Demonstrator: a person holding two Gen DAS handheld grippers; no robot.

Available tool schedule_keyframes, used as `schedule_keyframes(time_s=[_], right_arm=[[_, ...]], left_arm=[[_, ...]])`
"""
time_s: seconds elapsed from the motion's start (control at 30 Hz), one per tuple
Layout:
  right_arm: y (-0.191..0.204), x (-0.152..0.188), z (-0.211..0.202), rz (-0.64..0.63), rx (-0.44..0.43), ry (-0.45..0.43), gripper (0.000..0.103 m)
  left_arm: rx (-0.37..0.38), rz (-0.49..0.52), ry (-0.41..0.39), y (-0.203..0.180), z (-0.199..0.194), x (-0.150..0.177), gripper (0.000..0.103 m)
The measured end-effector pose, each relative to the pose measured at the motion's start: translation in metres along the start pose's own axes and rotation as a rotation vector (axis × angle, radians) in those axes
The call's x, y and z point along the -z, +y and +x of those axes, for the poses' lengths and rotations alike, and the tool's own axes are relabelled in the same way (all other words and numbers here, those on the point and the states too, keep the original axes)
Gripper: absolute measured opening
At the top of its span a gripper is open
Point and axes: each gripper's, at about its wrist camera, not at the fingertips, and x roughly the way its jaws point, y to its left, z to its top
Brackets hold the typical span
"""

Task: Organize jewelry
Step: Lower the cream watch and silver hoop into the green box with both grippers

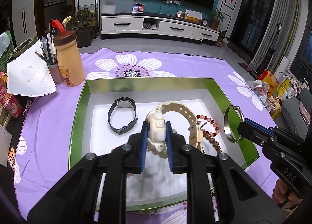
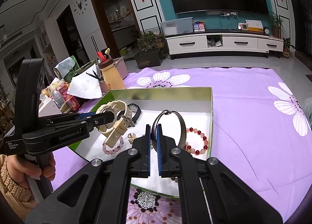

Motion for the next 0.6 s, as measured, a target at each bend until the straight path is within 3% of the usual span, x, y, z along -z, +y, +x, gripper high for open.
schedule_keyframes(time_s=[0.6], right_arm=[[-0.004,0.001,0.007,-0.002,0.027,0.009,0.005]], left_arm=[[-0.008,0.005,0.022,0.002,0.012,-0.001,0.017]])
